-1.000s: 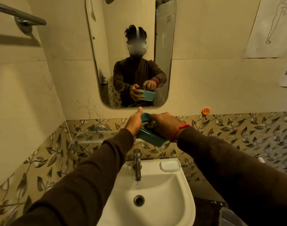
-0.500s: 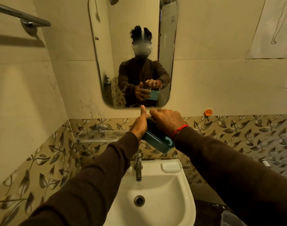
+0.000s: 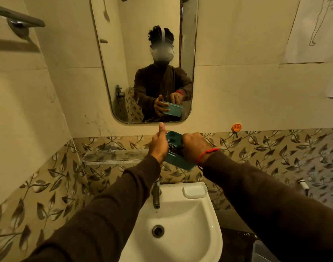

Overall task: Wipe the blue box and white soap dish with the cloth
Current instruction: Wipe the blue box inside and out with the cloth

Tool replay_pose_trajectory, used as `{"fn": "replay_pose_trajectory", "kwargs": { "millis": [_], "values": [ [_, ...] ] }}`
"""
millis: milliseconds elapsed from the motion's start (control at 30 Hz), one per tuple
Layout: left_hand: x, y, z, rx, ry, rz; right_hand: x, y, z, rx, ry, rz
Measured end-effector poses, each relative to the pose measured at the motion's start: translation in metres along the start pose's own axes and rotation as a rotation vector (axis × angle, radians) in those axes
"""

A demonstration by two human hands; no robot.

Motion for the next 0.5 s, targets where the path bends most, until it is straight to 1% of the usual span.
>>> {"fn": "replay_pose_trajectory", "kwargs": {
  "millis": [100, 167, 233, 300, 500],
  "values": [
    [0.000, 0.000, -0.004, -0.025, 0.000, 0.056, -0.008, 0.000, 0.006, -0.115, -0.342, -0.018],
    [0.002, -0.002, -0.009, -0.012, 0.025, 0.064, -0.017, 0.004, 0.011, -0.190, -0.599, -0.043],
    [0.004, -0.004, -0.012, 0.004, 0.055, 0.056, -0.025, 0.007, 0.008, -0.192, -0.794, -0.070],
    [0.003, -0.004, -0.012, 0.020, 0.102, 0.028, -0.026, 0.007, 0.000, -0.160, -0.905, -0.076],
    [0.004, -0.002, -0.005, -0.029, 0.162, -0.083, -0.022, 0.004, -0.012, -0.038, -1.011, -0.143]
  ]
}}
Point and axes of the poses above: each hand's wrist, its own y-axis away from the middle knuckle, its own x-axis out of the back of the hand, z = x × y, the point moved 8 cm from there along -y, towards the middle knuckle, and after that the axes turned 4 degrees about x, right-handed, at the moved point
